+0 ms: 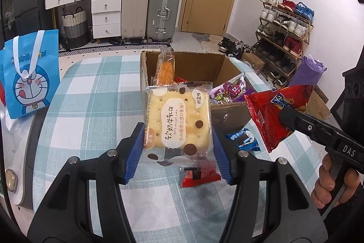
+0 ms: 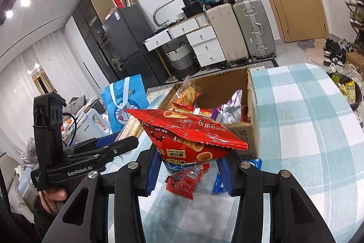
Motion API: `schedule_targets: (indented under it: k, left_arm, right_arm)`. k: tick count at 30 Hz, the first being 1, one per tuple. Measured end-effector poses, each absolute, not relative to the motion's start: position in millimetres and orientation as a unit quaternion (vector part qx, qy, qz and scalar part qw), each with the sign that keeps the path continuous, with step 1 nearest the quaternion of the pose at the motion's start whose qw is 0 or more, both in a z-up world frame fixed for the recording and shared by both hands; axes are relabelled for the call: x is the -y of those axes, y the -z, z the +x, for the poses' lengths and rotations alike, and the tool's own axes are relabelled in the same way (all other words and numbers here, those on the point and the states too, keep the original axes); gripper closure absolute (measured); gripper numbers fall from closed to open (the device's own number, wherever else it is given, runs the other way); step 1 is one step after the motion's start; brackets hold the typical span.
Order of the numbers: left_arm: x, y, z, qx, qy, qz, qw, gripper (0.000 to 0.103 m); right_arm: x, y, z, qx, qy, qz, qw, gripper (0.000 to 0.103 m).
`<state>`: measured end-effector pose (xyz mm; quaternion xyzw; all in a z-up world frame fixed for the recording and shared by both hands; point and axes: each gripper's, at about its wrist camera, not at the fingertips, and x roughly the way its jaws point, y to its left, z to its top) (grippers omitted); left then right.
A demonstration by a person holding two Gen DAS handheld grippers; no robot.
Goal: Organize snacks
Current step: 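Carry the chip bag and cookie pack over the SF box and release both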
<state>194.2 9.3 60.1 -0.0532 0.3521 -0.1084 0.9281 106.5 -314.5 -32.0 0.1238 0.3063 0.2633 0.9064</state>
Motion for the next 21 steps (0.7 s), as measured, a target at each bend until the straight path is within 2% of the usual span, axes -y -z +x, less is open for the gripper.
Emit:
schedule_targets:
  k: [21]
  left_arm:
    - [16.7,-81.4,231.7,-0.338,0.116,-0.035,0.933,0.048]
  right_arm:
    - [301.2,16.2,143.0,-0.294,-0.259,0.114,0.913,0.058]
